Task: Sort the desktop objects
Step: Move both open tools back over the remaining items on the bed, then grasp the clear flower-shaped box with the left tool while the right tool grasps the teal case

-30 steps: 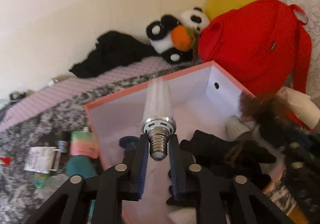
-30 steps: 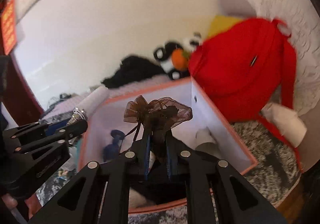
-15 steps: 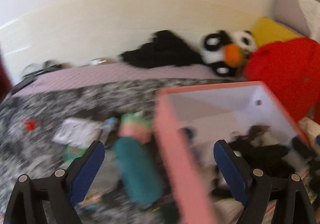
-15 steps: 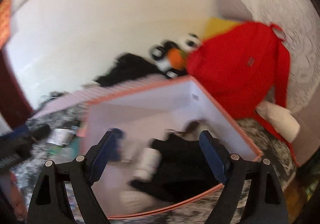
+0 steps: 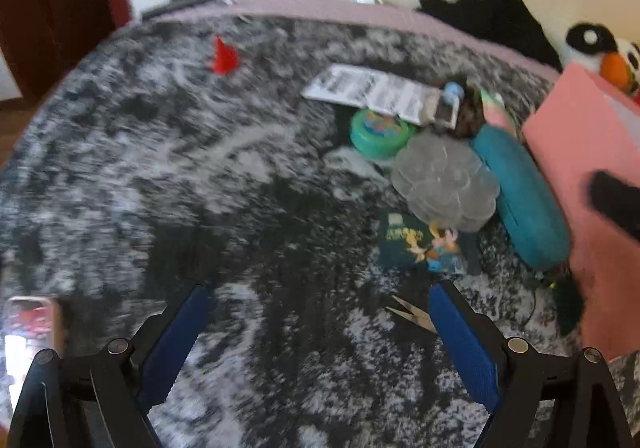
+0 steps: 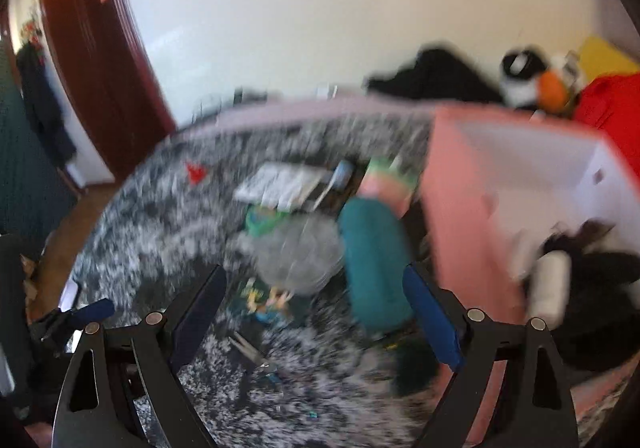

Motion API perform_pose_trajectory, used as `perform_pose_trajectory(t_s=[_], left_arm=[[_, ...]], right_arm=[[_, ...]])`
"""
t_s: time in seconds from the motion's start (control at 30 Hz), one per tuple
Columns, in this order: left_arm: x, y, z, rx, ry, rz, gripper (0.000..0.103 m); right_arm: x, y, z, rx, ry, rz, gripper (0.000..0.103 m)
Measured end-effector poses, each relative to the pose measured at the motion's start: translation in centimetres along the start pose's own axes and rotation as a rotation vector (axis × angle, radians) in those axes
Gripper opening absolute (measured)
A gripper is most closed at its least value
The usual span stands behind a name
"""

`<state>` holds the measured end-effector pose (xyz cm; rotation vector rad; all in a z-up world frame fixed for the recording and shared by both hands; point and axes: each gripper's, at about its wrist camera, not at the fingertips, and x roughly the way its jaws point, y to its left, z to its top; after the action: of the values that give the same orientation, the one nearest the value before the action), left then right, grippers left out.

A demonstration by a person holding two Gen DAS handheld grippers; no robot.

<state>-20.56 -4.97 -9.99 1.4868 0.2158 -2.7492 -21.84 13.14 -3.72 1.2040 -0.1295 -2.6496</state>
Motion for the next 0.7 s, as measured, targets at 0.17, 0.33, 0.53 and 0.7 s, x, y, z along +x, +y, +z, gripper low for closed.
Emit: perform_pose_trajectory(t_s=[0.17, 0.33, 0.53, 0.7], left_arm=[[3.6, -2.5, 1.8, 0.066, 0.023, -0.094, 0.093], [6.6, -4.9, 4.2, 0.103, 0.039, -0.142, 0.093], [10.2, -6.5, 5.2, 0.088, 0.123, -0.187, 0.093], [11.3, -8.7, 5.3, 0.157, 0.124, -0.175, 0.093]], right_arm=[[4.1, -1.7, 0.6, 0.061, 0.019, -0.090, 0.091], [7.3, -3.7, 1.6, 0.131, 0.089, -0.100, 0.091], [9.5, -4.6, 2.3, 0.149, 0.153, -0.072, 0.090], [10.7, -4.8, 2.7, 0.155, 0.190, -0.084, 0.090]])
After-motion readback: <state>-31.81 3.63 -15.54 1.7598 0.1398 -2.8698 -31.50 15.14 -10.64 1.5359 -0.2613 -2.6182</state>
